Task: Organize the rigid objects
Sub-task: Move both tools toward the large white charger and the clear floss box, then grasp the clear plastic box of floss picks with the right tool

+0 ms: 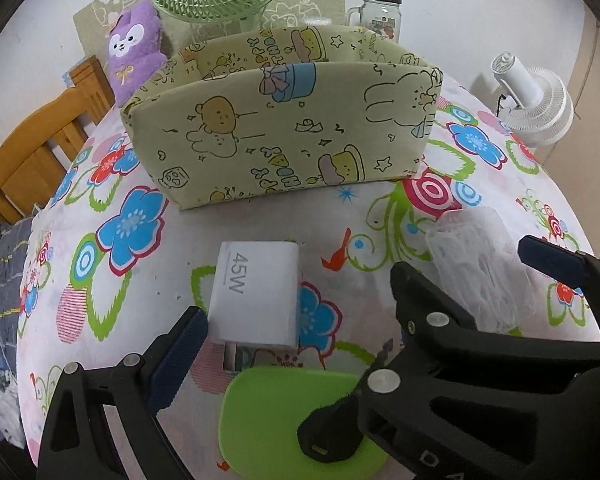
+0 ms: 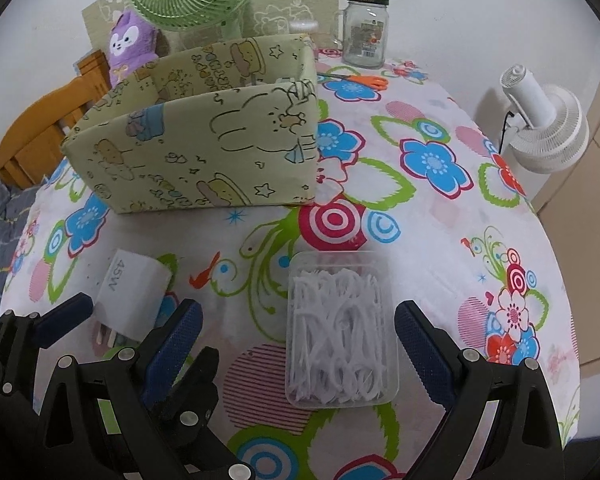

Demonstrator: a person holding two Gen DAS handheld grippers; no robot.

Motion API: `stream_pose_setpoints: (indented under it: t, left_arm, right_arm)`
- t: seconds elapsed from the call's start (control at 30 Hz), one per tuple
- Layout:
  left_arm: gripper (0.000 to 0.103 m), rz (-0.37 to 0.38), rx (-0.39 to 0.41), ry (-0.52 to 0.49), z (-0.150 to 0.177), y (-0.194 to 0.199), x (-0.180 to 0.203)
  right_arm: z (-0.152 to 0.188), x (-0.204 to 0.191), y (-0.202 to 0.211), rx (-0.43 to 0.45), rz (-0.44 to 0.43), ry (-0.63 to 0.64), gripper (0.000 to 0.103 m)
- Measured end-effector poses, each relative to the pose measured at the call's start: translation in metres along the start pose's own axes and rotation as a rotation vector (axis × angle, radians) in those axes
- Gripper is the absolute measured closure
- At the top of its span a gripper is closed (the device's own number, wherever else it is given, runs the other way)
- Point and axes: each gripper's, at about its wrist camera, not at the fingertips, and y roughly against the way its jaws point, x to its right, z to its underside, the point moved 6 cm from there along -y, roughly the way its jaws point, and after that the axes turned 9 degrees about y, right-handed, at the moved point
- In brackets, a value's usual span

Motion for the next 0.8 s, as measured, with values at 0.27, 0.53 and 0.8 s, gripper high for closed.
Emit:
stream_pose_setpoints:
  t: [0.27,0.53,0.8]
  left_arm:
    - [0.004,-0.007,-0.018,0.008,-0.005,-0.011,-0.002]
    - [0.004,-0.014,-0.057,0.023,-0.006,-0.026,-0.004]
    - [0.004,-0.002,-0.056,0.015,-0.009,-0.029,-0.003]
  right_arm:
    - [-0.004,0.001,-0.013,-0.029,-0.007,-0.009,0.005]
    - [-0.004,0.004,-0.028,-0.067,0.017,-0.041,0.008]
    - [-0.005,0.012,-0.034,-0.101,0.081,-0.053,0.038]
